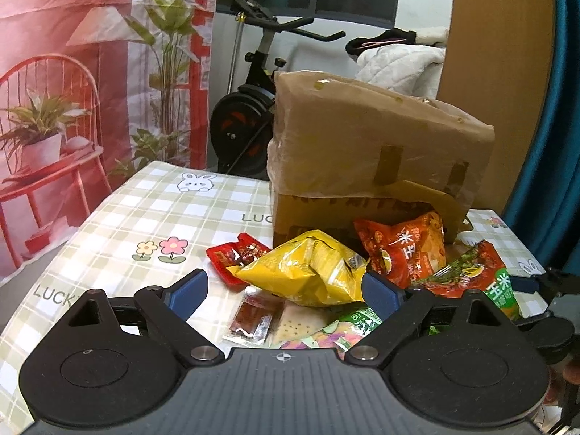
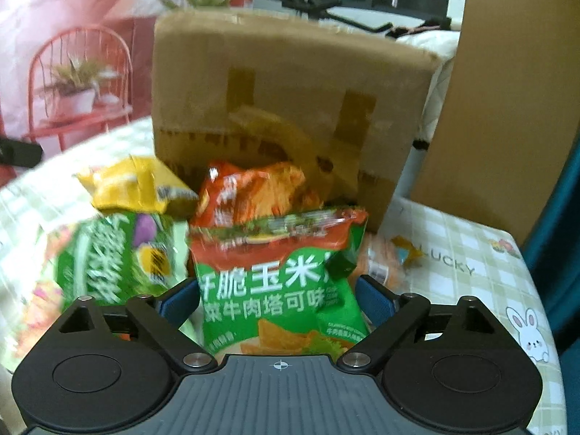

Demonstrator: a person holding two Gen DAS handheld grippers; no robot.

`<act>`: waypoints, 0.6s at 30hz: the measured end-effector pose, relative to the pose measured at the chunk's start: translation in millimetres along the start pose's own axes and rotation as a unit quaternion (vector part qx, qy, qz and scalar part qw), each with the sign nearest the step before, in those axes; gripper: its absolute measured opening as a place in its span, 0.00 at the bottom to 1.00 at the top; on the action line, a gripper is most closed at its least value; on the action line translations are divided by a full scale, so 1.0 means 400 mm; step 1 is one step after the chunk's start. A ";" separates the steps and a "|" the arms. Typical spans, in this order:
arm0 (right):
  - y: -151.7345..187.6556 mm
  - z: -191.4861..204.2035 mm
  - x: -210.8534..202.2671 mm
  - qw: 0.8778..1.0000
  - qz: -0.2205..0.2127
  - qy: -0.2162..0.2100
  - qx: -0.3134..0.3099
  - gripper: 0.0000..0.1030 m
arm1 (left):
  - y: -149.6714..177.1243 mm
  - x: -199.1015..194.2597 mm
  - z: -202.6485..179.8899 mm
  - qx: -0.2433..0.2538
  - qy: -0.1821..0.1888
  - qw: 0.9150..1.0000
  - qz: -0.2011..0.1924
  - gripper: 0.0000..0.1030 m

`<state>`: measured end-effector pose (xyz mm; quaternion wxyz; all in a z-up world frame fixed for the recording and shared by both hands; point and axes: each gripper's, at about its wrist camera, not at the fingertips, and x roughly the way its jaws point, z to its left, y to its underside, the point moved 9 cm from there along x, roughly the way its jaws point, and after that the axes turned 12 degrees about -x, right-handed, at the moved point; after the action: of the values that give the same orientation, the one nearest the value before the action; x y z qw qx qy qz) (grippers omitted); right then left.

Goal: Organize snacks
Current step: 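Move the left tool down to the yellow chip bag and close on it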

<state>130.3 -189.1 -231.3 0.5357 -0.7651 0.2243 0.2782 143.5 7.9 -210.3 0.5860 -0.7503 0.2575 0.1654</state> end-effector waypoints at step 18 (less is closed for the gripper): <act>-0.055 -0.128 -0.077 0.995 -0.044 0.034 0.085 0.72 | -0.012 0.177 0.068 -0.263 0.014 0.960 0.099 0.89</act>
<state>130.9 -228.9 -181.5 0.6024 -0.7351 0.2316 0.2078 205.4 21.4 -252.4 0.3448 -0.8510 0.2863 0.2737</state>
